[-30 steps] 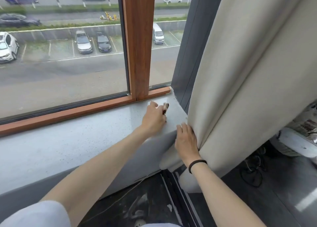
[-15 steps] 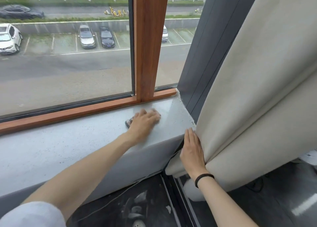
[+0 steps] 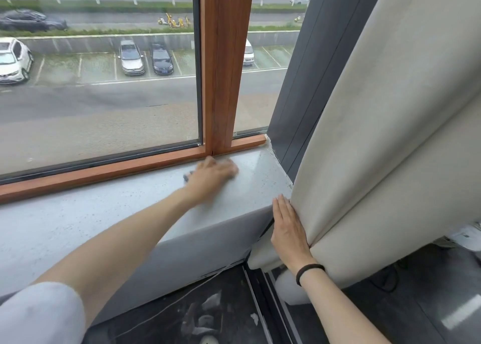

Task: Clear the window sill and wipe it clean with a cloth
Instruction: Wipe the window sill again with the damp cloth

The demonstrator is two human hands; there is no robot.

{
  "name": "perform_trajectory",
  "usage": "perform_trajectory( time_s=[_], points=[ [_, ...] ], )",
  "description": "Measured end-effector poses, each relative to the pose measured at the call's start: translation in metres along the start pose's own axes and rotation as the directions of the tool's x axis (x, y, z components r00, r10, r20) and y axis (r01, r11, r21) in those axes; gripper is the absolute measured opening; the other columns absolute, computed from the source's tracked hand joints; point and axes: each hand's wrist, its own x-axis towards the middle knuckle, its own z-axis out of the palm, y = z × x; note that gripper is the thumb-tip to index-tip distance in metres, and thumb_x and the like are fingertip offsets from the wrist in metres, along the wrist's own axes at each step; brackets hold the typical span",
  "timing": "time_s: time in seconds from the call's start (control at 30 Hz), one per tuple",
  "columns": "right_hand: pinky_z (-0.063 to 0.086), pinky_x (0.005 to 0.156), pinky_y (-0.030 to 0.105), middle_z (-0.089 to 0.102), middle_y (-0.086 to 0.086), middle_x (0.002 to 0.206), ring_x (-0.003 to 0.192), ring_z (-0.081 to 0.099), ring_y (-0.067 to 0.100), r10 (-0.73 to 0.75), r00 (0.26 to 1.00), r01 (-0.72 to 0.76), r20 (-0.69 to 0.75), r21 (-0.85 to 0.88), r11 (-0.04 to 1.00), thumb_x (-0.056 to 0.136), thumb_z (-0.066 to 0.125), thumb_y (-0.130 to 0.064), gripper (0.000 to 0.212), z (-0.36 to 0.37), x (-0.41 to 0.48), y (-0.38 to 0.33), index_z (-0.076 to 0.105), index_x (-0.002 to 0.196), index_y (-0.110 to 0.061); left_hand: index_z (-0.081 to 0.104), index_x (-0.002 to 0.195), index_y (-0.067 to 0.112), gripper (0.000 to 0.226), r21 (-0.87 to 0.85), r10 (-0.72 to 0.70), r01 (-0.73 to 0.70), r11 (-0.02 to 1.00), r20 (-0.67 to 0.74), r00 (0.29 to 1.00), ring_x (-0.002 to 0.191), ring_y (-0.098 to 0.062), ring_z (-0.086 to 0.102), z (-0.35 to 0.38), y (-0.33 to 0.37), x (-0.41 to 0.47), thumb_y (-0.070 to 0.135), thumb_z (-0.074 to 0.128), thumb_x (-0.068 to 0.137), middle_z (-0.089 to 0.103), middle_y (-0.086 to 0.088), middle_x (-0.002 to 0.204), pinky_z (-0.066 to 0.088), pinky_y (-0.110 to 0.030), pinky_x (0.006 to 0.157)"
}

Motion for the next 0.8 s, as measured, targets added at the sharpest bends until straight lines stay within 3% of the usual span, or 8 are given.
perform_trajectory(
  time_s=[0.07, 0.2, 0.23, 0.33, 0.4, 0.5, 0.63, 0.8],
  points=[
    [0.018, 0.112, 0.034, 0.034, 0.019, 0.148, 0.139, 0.031, 0.03, 0.005, 1.0, -0.004, -0.026, 0.046, 0.999, 0.074, 0.046, 0.021, 0.07, 0.002, -0.001, 0.001, 0.036, 0.141, 0.004, 0.041, 0.134, 0.034, 0.045, 0.058, -0.144, 0.144, 0.988, -0.01, 0.99, 0.113, -0.023, 0.035, -0.005, -0.001, 0.01, 0.01, 0.035, 0.097, 0.036, 0.009, 0.148, 0.033, -0.037, 0.083],
    [0.021, 0.112, 0.029, 0.036, 0.018, 0.147, 0.137, 0.035, 0.03, 0.033, 0.999, -0.029, -0.019, 0.165, 0.986, 0.074, 0.04, 0.022, 0.065, 0.001, 0.002, 0.003, 0.041, 0.137, 0.005, 0.036, 0.132, 0.03, 0.045, -0.029, 0.321, -0.32, 0.947, 0.091, 0.943, 0.102, -0.019, 0.037, 0.011, 0.041, -0.019, 0.008, 0.033, 0.093, 0.035, 0.009, 0.141, 0.032, -0.033, 0.079],
    [0.018, 0.112, 0.023, 0.033, 0.016, 0.149, 0.139, 0.031, 0.027, 0.034, 0.999, -0.031, -0.014, 0.183, 0.983, 0.076, 0.038, 0.021, 0.066, -0.002, 0.005, 0.003, 0.038, 0.139, 0.003, 0.037, 0.131, 0.028, 0.042, -0.066, 0.285, -0.28, 0.958, 0.083, 0.955, 0.102, -0.02, 0.039, 0.007, 0.037, -0.016, 0.01, 0.033, 0.093, 0.042, 0.005, 0.133, 0.033, -0.033, 0.082],
    [0.008, 0.109, 0.011, 0.024, 0.007, 0.155, 0.143, 0.023, 0.018, 0.049, 0.998, -0.058, 0.043, 0.228, 0.972, 0.08, 0.032, 0.017, 0.068, -0.007, 0.009, 0.008, 0.032, 0.144, -0.004, 0.045, 0.118, 0.02, 0.024, -0.047, -0.112, 0.111, 0.993, -0.025, 0.993, 0.101, -0.026, 0.042, -0.008, 0.017, 0.023, 0.021, 0.03, 0.099, 0.047, -0.001, 0.109, 0.035, -0.038, 0.087],
    [0.008, 0.107, 0.007, 0.025, 0.004, 0.155, 0.142, 0.025, 0.015, 0.072, 0.995, -0.088, 0.07, 0.267, 0.96, 0.079, 0.032, 0.016, 0.069, -0.01, 0.01, 0.011, 0.034, 0.144, -0.006, 0.05, 0.116, 0.021, 0.026, 0.004, 0.057, -0.057, 0.998, -0.047, 0.997, 0.1, -0.023, 0.043, 0.004, 0.029, 0.034, 0.015, 0.034, 0.096, 0.052, 0.0, 0.122, 0.036, -0.036, 0.085],
    [0.007, 0.106, 0.004, 0.028, 0.004, 0.153, 0.141, 0.028, 0.015, 0.07, 0.994, -0.091, 0.081, 0.302, 0.949, 0.079, 0.033, 0.016, 0.068, -0.013, 0.013, 0.015, 0.037, 0.143, -0.005, 0.05, 0.125, 0.026, 0.05, 0.053, 0.487, -0.493, 0.869, 0.096, 0.868, 0.089, -0.021, 0.042, 0.025, 0.035, 0.029, -0.002, 0.045, 0.084, 0.047, 0.007, 0.136, 0.039, -0.032, 0.08],
    [0.005, 0.104, 0.001, 0.029, 0.003, 0.153, 0.14, 0.03, 0.014, 0.081, 0.99, -0.114, 0.113, 0.319, 0.941, 0.078, 0.032, 0.017, 0.067, -0.016, 0.014, 0.014, 0.04, 0.141, -0.004, 0.051, 0.129, 0.019, 0.034, 0.099, 0.145, -0.138, 0.985, -0.07, 0.987, 0.099, -0.027, 0.045, 0.012, 0.028, 0.06, 0.013, 0.039, 0.097, 0.048, 0.001, 0.137, 0.03, -0.031, 0.089],
    [0.009, 0.106, 0.005, 0.033, 0.005, 0.151, 0.139, 0.032, 0.016, 0.052, 0.995, -0.077, 0.09, 0.302, 0.95, 0.079, 0.032, 0.018, 0.064, -0.014, 0.016, 0.019, 0.042, 0.139, -0.002, 0.057, 0.126, 0.02, 0.037, 0.172, 0.502, -0.504, 0.846, 0.058, 0.863, 0.092, -0.021, 0.054, 0.02, 0.028, 0.067, 0.01, 0.047, 0.092, 0.054, 0.004, 0.135, 0.033, -0.023, 0.082]
  ],
)
